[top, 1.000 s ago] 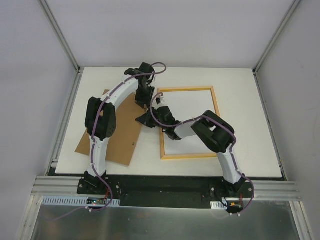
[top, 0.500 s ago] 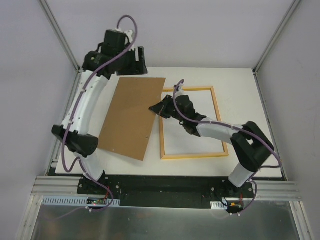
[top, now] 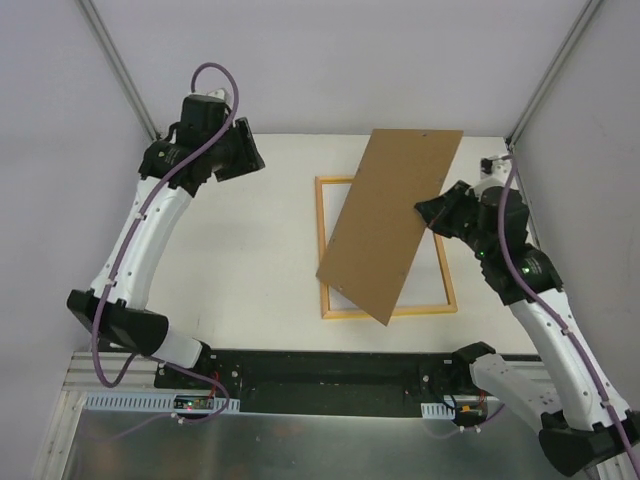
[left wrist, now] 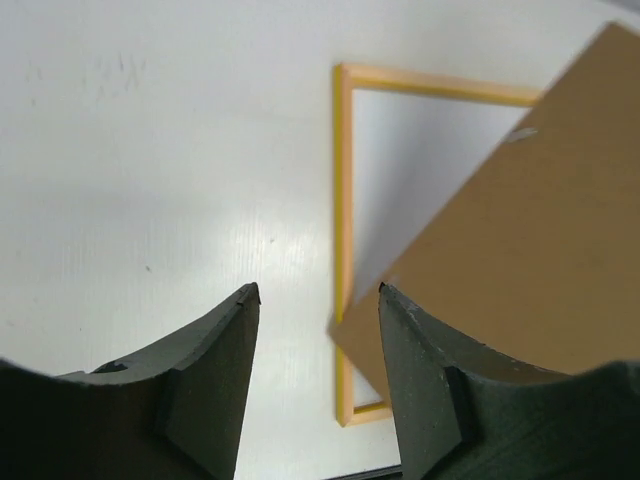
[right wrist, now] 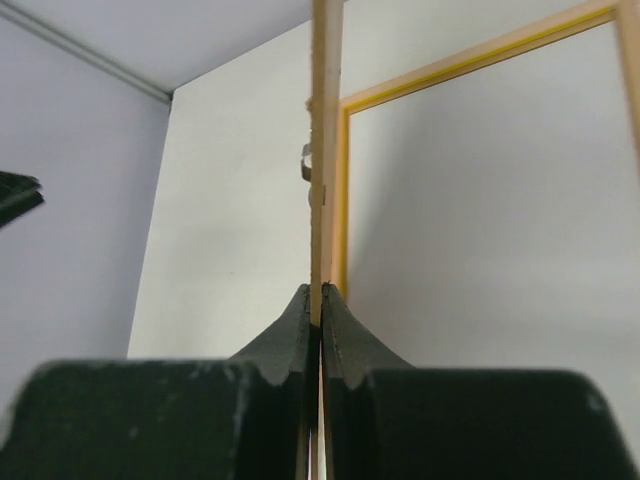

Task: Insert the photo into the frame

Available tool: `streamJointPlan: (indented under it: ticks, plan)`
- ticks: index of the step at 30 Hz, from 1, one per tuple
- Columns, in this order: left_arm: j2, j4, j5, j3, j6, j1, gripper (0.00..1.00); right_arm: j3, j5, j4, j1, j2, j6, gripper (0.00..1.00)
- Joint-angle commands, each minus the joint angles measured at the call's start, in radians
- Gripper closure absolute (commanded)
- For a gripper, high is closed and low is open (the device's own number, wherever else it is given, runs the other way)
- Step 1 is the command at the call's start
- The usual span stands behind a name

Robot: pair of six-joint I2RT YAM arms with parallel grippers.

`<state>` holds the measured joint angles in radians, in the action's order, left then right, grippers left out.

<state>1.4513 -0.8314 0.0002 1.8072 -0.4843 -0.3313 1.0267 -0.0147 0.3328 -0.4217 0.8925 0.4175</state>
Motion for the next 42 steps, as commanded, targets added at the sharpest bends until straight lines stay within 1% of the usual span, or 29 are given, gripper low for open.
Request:
streamJointPlan:
  ticks: [1, 4, 6, 8, 11, 15, 17, 21, 25, 30, 39, 42]
  plan:
    - [0.044, 0.077, -0.002, -0.11, -0.062, 0.009, 0.51, 0.156, -0.05, 0.218, 0.101, -0.064, -0.088, 1.0]
    - [0.107, 0.112, 0.037, -0.17, -0.069, -0.005, 0.51, 0.24, -0.074, 0.294, 0.149, -0.061, -0.12, 1.0]
    - [0.173, 0.12, 0.05, -0.181, -0.062, -0.029, 0.51, 0.301, -0.077, 0.346, 0.185, -0.044, -0.147, 1.0]
    - [0.256, 0.121, 0.052, -0.18, -0.056, -0.063, 0.51, 0.361, -0.12, 0.377, 0.239, -0.02, -0.158, 1.0]
    - [0.345, 0.13, 0.064, -0.169, -0.054, -0.104, 0.52, 0.449, -0.224, 0.396, 0.313, 0.035, -0.154, 0.99]
    - [0.444, 0.132, 0.07, -0.137, -0.057, -0.155, 0.53, 0.561, -0.384, 0.41, 0.411, 0.152, -0.126, 1.0]
    - [0.478, 0.135, 0.08, -0.128, -0.057, -0.176, 0.54, 0.611, -0.479, 0.41, 0.461, 0.212, -0.108, 1.0]
    - [0.523, 0.138, 0.083, -0.117, -0.053, -0.224, 0.55, 0.685, -0.597, 0.397, 0.56, 0.295, -0.072, 1.0]
    - [0.55, 0.143, 0.09, -0.121, -0.06, -0.253, 0.56, 0.711, -0.712, 0.38, 0.636, 0.348, -0.054, 1.0]
    - [0.583, 0.152, 0.092, -0.128, -0.076, -0.29, 0.57, 0.714, -0.742, 0.38, 0.699, 0.365, -0.049, 0.99]
    - [0.61, 0.19, 0.066, -0.177, -0.096, -0.331, 0.57, 0.694, -0.732, 0.371, 0.709, 0.358, -0.051, 1.0]
    - [0.616, 0.199, 0.054, -0.196, -0.102, -0.336, 0.61, 0.687, -0.732, 0.37, 0.712, 0.355, -0.054, 1.0]
